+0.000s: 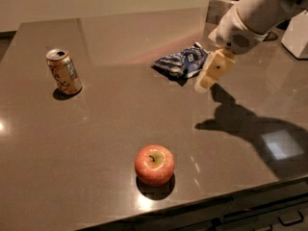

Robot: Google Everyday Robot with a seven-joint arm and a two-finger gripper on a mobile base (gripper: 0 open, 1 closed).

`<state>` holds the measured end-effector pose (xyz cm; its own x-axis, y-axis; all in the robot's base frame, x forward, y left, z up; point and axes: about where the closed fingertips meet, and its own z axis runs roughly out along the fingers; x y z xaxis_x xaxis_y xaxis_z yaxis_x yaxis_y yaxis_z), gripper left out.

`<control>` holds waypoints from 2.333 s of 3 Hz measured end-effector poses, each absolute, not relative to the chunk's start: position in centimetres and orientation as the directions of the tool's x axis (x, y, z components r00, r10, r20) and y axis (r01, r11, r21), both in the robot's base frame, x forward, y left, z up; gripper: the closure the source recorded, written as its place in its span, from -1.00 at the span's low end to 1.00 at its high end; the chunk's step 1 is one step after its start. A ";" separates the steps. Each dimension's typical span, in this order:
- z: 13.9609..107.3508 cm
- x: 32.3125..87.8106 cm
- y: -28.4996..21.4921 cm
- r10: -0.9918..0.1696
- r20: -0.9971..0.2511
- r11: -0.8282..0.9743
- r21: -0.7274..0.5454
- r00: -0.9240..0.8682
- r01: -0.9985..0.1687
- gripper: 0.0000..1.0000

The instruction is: Move blue chip bag near orange can

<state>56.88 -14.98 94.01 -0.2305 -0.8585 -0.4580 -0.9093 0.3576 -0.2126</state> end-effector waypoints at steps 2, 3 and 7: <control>90.7 64.1 -11.2 -0.825 -0.465 0.478 -0.269 -0.322 -0.836 -1.00; 88.7 67.8 -10.7 -0.842 -0.415 0.484 -0.300 -0.345 -0.822 -1.00; 88.4 69.6 -10.1 -0.881 -0.352 0.427 -0.308 -0.315 -0.850 0.30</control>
Offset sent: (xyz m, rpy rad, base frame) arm 0.1140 0.0517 -0.0520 -0.0557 -0.1014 -0.2171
